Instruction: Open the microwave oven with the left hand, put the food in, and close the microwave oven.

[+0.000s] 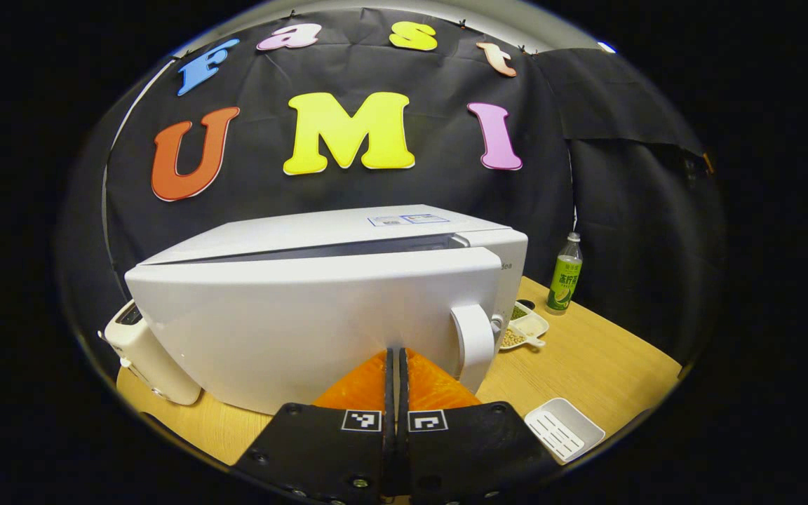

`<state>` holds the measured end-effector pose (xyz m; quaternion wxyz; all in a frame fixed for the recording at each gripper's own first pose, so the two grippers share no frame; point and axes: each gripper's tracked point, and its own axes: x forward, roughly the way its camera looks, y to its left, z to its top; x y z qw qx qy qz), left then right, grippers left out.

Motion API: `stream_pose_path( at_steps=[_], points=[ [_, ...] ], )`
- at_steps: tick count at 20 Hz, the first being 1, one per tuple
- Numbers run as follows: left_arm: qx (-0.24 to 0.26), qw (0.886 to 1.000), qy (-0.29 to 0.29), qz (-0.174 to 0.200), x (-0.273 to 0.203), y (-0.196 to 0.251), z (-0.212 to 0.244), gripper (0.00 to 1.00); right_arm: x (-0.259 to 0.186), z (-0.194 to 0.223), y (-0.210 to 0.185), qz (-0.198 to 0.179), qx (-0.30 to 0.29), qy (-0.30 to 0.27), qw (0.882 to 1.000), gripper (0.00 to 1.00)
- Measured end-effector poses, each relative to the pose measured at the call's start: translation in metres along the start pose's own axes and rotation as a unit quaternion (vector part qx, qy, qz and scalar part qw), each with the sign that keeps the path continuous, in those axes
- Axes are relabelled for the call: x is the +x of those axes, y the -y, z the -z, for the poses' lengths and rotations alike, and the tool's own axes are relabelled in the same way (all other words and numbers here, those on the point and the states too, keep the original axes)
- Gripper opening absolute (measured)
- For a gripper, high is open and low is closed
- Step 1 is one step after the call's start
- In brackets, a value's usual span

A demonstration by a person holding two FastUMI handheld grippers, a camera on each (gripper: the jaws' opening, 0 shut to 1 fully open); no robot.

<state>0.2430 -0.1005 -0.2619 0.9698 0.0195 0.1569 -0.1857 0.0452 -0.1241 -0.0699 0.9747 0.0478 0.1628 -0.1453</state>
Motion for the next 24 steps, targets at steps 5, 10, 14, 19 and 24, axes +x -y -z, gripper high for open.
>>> stream_pose_path(
  at_steps=[5, 10, 14, 19, 24],
  points=[
    [0.006, 1.000, -0.002, -0.009, 0.017, -0.003, -0.005, 0.00, 0.001, 0.004, 0.007, 0.011, 0.001, -0.007, 1.000, 0.99],
    [0.004, 1.000, 0.001, -0.020, 0.019, -0.003, -0.006, 0.10, 0.002, 0.005, 0.007, 0.011, -0.001, -0.010, 1.000, 0.99],
    [-0.053, 0.998, -0.019, -0.021, 0.031, 0.007, -0.003, 0.10, 0.004, 0.003, -0.004, -0.002, -0.003, -0.007, 1.000, 0.99],
    [-0.043, 0.998, -0.031, -0.043, 0.013, -0.001, 0.001, 0.00, 0.001, 0.000, -0.023, -0.027, -0.014, 0.002, 1.000, 0.99],
    [-0.031, 0.997, -0.038, -0.059, -0.016, -0.016, -0.002, 0.65, 0.002, 0.000, -0.037, -0.047, -0.018, 0.010, 0.999, 0.99]
  ],
)
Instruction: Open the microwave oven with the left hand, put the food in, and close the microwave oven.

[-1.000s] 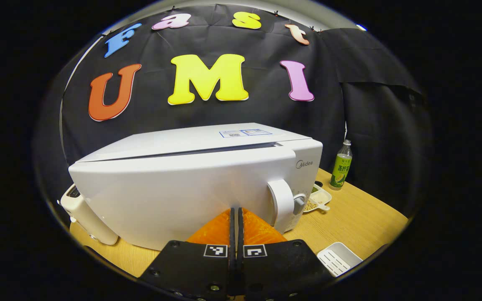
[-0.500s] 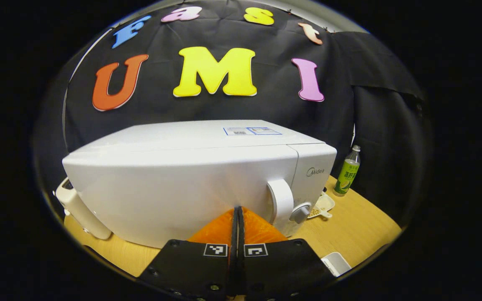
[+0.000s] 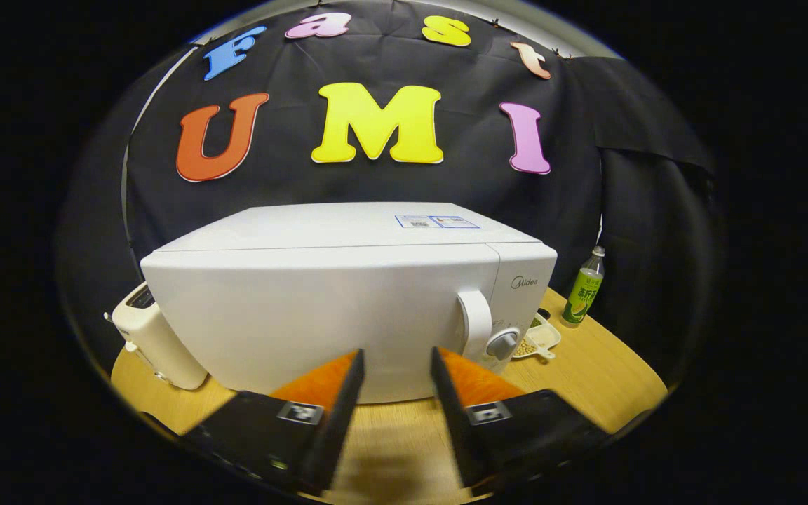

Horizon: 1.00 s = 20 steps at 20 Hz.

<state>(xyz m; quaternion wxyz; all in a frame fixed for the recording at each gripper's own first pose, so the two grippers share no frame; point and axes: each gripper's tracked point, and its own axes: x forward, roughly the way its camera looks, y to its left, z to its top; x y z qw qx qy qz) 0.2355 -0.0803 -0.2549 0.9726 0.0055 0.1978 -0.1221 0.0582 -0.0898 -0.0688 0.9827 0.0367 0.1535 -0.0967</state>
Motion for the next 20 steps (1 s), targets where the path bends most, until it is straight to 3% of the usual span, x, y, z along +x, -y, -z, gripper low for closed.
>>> stream_pose_path(
  at_steps=[1, 7, 12, 16, 20],
  points=[
    [0.009, 1.000, 0.002, -0.020, -0.008, -0.009, -0.003, 0.97, 0.000, -0.001, -0.004, -0.005, -0.003, 0.005, 1.000, 0.99],
    [0.002, 0.999, 0.029, -0.033, -0.064, -0.018, -0.032, 0.97, -0.007, 0.000, -0.024, -0.023, -0.032, 0.023, 0.999, 0.99],
    [0.006, 0.997, 0.066, -0.032, -0.136, -0.030, -0.071, 0.96, -0.016, -0.009, -0.047, -0.040, -0.022, 0.057, 0.997, 0.99],
    [0.008, 0.992, 0.111, -0.051, -0.202, -0.057, -0.107, 0.96, -0.019, -0.010, -0.060, -0.049, -0.007, 0.067, 0.997, 0.99],
    [-0.005, 0.987, 0.137, -0.081, -0.260, -0.090, -0.113, 0.96, -0.029, -0.011, -0.069, -0.045, -0.005, 0.080, 0.996, 0.99]
  ],
)
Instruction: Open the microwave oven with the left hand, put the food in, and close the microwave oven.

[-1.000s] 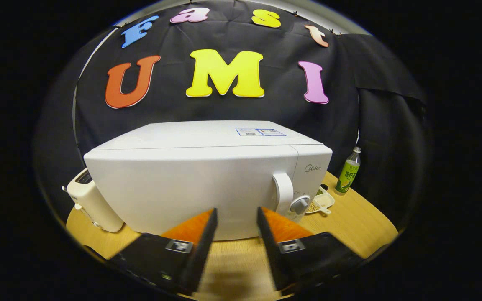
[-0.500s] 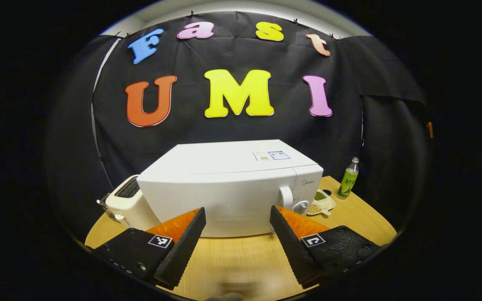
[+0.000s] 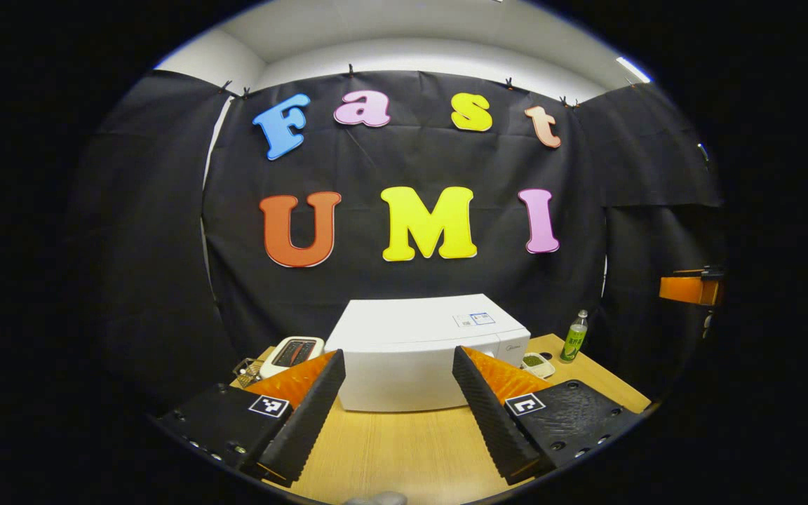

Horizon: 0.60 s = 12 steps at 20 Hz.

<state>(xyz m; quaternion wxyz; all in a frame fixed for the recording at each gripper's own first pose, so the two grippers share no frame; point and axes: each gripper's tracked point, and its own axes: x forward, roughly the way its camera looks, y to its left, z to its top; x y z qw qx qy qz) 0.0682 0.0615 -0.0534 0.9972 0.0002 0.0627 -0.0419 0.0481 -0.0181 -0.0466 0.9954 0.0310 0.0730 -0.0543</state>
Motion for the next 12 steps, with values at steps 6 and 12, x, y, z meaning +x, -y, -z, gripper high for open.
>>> stream_pose_path(
  at_steps=[6, 12],
  points=[
    [-0.015, 0.999, 0.013, -0.026, -0.052, -0.031, -0.012, 0.97, -0.013, 0.000, -0.034, -0.016, -0.008, 0.008, 1.000, 0.99],
    [-0.012, 0.999, 0.023, -0.027, -0.060, -0.043, -0.017, 0.97, -0.023, -0.008, -0.052, -0.020, -0.021, 0.024, 0.999, 0.99]
  ],
)
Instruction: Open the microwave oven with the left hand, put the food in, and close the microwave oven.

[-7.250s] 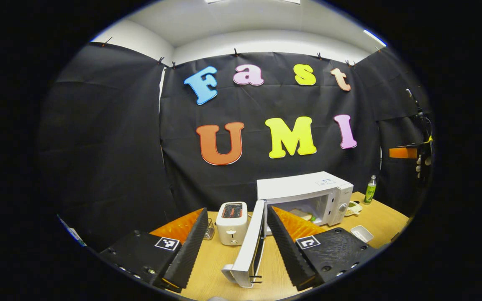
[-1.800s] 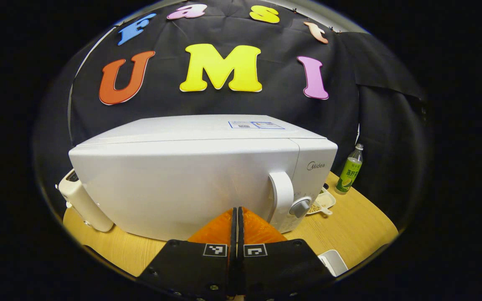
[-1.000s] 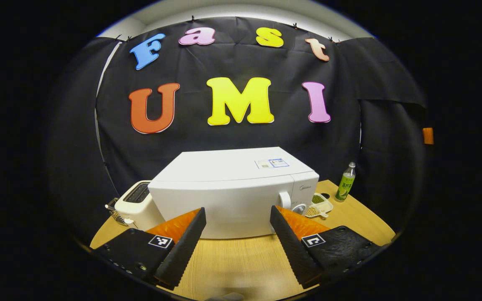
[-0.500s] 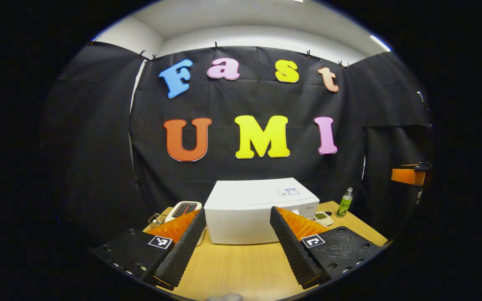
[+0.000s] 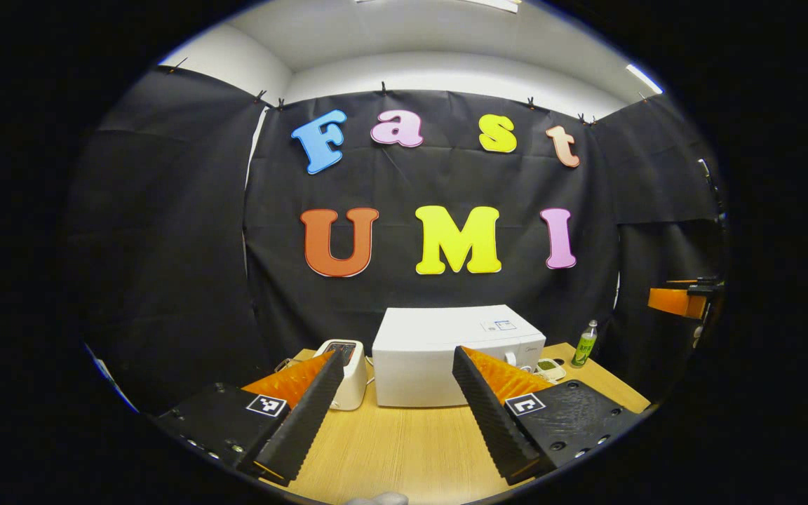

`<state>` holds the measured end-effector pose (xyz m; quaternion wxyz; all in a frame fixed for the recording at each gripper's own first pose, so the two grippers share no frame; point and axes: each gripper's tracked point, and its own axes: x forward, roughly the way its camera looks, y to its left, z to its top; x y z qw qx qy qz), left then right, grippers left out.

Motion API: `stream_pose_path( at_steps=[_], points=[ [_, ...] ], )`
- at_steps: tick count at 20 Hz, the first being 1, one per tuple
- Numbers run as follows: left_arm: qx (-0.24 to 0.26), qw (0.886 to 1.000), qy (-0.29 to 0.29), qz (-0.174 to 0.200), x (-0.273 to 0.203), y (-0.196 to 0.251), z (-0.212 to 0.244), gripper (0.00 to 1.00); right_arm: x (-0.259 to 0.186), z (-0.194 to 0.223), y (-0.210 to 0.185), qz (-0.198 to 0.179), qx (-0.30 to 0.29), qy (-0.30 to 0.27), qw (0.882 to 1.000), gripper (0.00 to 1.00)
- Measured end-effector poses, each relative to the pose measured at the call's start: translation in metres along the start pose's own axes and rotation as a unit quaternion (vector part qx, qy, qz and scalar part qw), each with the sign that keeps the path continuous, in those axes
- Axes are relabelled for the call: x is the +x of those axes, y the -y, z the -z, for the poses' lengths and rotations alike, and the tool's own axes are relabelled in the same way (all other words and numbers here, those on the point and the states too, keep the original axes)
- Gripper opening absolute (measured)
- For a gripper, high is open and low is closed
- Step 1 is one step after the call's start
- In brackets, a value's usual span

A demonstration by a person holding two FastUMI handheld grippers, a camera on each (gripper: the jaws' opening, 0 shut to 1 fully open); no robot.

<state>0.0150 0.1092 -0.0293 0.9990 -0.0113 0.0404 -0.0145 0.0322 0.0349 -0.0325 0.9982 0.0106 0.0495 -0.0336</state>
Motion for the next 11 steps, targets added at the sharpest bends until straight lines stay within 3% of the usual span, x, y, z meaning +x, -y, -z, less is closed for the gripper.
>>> stream_pose_path(
  at_steps=[8, 9, 11],
  points=[
    [0.004, 0.999, 0.023, 0.022, -0.002, 0.007, -0.018, 0.97, -0.012, -0.011, 0.001, 0.016, 0.001, 0.016, 1.000, 0.99],
    [0.002, 0.999, 0.027, 0.026, -0.001, 0.009, -0.021, 0.97, -0.013, -0.012, 0.001, 0.018, 0.001, 0.017, 1.000, 0.92],
    [-0.001, 0.999, 0.031, 0.032, -0.002, 0.011, -0.026, 0.97, -0.015, -0.017, -0.001, 0.018, 0.004, 0.023, 1.000, 0.92]
  ],
)
